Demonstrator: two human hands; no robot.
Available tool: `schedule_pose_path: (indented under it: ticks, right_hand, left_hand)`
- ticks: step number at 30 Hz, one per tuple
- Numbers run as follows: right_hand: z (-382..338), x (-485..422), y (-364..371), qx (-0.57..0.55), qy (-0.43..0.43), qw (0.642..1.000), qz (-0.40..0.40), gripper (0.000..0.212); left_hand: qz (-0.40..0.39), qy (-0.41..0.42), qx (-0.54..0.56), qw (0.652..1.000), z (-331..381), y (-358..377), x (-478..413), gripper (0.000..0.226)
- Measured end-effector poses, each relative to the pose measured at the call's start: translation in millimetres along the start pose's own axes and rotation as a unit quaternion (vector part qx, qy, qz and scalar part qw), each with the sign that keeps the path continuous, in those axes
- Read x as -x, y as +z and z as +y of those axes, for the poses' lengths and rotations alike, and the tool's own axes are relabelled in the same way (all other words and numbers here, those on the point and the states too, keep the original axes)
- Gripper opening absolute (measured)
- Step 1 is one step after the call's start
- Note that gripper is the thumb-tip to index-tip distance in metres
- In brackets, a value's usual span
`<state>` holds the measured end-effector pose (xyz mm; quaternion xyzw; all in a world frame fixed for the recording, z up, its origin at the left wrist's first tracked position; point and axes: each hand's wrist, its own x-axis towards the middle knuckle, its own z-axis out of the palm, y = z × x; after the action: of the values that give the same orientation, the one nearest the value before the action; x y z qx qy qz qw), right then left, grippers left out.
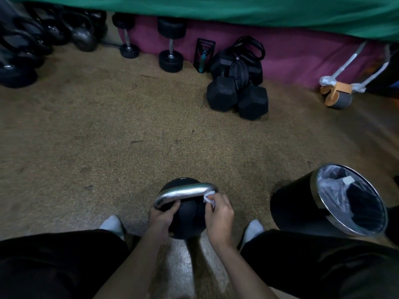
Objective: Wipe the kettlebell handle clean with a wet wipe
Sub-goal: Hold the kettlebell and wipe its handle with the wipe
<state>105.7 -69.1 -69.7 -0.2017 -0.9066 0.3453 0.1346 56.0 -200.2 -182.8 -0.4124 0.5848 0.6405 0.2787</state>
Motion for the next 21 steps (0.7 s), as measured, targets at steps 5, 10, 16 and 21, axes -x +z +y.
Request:
schedule_pose_path:
  ticks: [5,10,16,21]
  right_hand:
    - [-10,3,-2,-0.006,-0.033,0.999,-0.026,0.017]
    - [-8,-3,-7,-0.037,-0.04,0.998,0.025,0.023]
    - [-21,-15,-11,0.017,-0.1,0.995,-0.014,0.012]
    - [-29,-35,-23,0.067,-0.075,0.992,-0.075,0.017]
  left_hand:
    - [0.006,0.002,0.0,1.0,-3,0,-6,0.078]
    - [0.011,-0.009,0.002,1.0,-2,-1,-5,0.08]
    - [-0.008,-0.002,0.012,1.0,-3,-3,-5,0.08]
    - [-0.006,-0.006,0.004,1.0,-2,-2,-2,0.079]
